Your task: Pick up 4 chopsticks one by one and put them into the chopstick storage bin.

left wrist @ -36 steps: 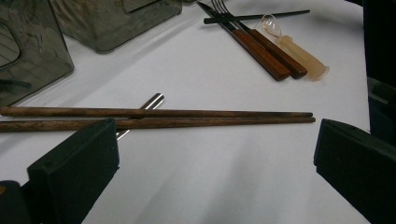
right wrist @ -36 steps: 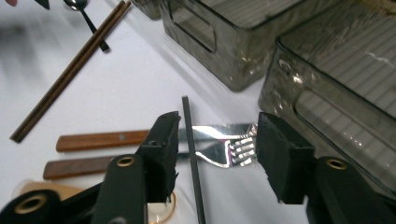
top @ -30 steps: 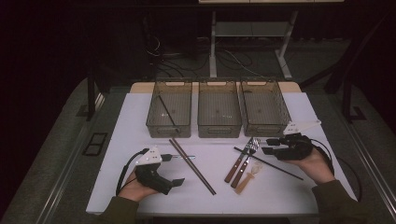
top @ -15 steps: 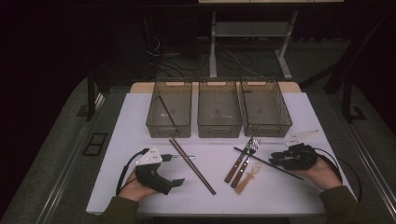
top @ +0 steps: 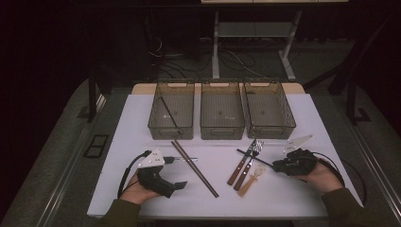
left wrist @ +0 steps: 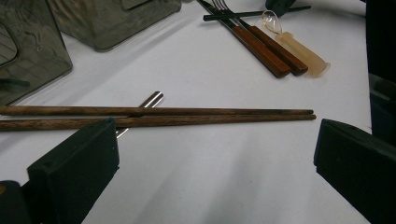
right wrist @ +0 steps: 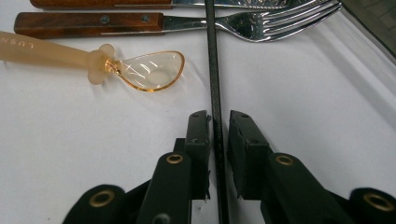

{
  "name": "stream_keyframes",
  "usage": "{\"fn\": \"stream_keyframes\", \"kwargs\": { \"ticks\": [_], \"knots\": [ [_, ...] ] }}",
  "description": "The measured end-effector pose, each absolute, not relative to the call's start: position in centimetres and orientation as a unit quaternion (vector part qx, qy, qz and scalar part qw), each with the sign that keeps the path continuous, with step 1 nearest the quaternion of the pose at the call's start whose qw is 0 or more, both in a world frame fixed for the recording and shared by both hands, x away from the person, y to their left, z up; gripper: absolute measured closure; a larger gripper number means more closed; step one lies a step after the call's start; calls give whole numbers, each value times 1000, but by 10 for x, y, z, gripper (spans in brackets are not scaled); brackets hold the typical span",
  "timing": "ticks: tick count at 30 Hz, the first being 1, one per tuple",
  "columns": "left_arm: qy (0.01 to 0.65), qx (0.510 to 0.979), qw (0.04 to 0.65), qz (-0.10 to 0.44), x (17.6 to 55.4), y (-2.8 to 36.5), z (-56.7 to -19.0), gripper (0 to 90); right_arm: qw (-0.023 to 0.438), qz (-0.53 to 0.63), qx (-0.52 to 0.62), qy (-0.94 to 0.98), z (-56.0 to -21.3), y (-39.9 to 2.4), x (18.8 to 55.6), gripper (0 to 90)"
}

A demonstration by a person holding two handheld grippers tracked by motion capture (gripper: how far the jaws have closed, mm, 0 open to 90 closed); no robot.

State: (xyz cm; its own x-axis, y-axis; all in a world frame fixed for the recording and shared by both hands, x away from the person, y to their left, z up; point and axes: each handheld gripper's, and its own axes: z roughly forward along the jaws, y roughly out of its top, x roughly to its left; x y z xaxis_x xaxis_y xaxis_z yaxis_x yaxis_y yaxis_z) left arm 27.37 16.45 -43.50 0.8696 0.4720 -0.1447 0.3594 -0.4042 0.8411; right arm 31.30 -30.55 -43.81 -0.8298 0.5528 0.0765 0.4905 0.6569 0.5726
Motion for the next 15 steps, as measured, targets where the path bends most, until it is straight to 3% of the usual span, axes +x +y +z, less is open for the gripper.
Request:
{"fn": "stream_keyframes", "kwargs": {
  "ticks": [15],
  "knots": [
    [247, 838, 484, 57, 273, 164, -435, 0, 57, 299, 274, 913, -439, -306, 313, 850]
  ]
}}
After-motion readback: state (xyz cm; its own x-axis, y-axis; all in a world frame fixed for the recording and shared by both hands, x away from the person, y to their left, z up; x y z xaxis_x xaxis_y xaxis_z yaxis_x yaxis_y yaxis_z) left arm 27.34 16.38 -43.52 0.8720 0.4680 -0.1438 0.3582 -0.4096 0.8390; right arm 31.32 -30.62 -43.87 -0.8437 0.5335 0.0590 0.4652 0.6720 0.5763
